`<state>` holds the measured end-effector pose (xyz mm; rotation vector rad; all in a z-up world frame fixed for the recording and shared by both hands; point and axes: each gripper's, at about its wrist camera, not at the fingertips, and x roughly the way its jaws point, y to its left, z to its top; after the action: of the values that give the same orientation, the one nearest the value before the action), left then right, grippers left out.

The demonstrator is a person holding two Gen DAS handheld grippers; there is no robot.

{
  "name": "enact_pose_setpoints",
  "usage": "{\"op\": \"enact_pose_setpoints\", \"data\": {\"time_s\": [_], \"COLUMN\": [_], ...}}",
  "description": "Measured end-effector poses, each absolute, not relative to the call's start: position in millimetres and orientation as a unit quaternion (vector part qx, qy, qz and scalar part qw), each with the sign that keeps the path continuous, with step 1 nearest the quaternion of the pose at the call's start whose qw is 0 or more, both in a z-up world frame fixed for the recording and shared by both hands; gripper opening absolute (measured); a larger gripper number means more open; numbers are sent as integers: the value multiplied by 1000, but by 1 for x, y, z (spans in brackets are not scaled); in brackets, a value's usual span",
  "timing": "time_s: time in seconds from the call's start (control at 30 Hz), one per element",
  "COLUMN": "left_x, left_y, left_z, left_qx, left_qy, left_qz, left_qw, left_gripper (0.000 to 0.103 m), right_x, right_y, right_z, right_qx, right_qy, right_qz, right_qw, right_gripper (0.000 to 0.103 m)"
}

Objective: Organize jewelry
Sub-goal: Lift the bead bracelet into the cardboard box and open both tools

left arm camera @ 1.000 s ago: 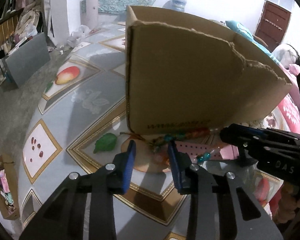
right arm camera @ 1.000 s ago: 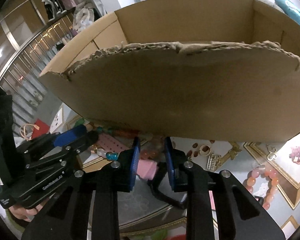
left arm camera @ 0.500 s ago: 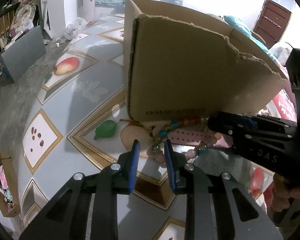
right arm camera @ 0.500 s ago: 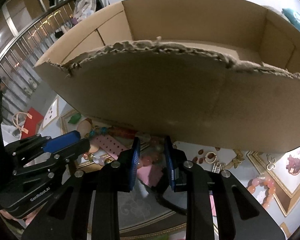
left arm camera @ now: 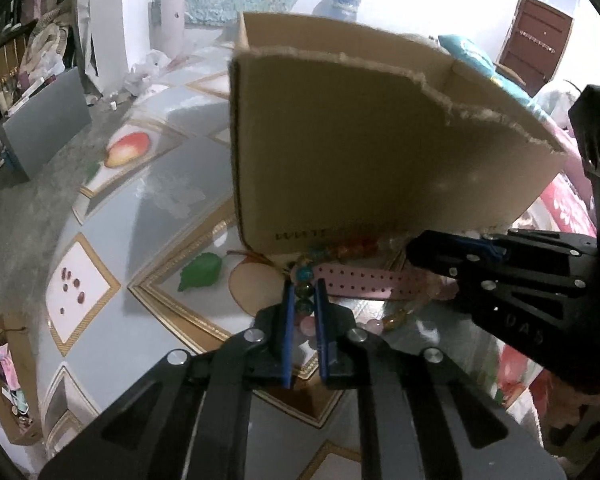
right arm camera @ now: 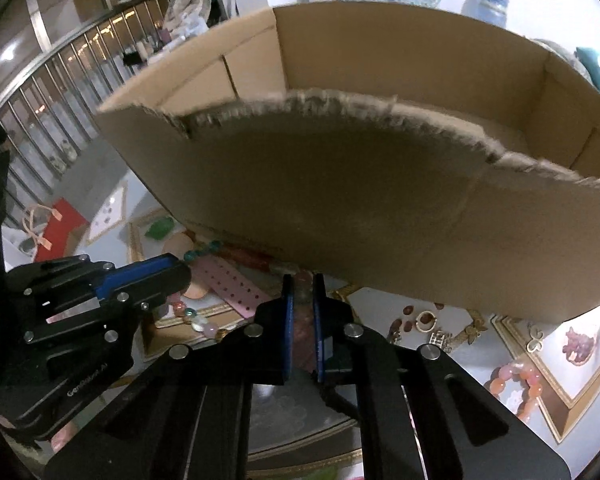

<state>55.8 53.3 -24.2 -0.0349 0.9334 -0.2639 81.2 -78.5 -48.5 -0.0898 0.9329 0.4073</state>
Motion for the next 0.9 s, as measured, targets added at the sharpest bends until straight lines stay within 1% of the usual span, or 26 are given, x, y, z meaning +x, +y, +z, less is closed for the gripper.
{"op": "enact_pose_setpoints", "data": {"time_s": [0.3,0.37,0.53,0.67,0.8,0.9], "left_x": [35,30,18,43,95,142], "left_y": [59,58,54,45,34,25], "left_z": [13,30,81,114,125,115], "left_qx": [-57,-64,-69,-50,-33,-13], "left_qy": [410,397,348,332,352,390], "left_qz": [-150,-159,-195,-212,-210,-196], "left_qw": [898,902,915,918,912,900], "left_gripper": [9,9,9,9,9,9], "right_x": [54,50,37,51,102,152], "right_y": [-93,-94,-96,-105,-107,-103], "right_z": [-15,-12,28,61,74,65], "right_qx": [-28,-21,-16,-13,4,24], "right_qy": [405,394,339,301,325,383], "right_qz": [220,229,257,269,276,280], "right_qw": [887,890,905,915,905,880], "right_gripper": [7,7,7,7,7,7]}}
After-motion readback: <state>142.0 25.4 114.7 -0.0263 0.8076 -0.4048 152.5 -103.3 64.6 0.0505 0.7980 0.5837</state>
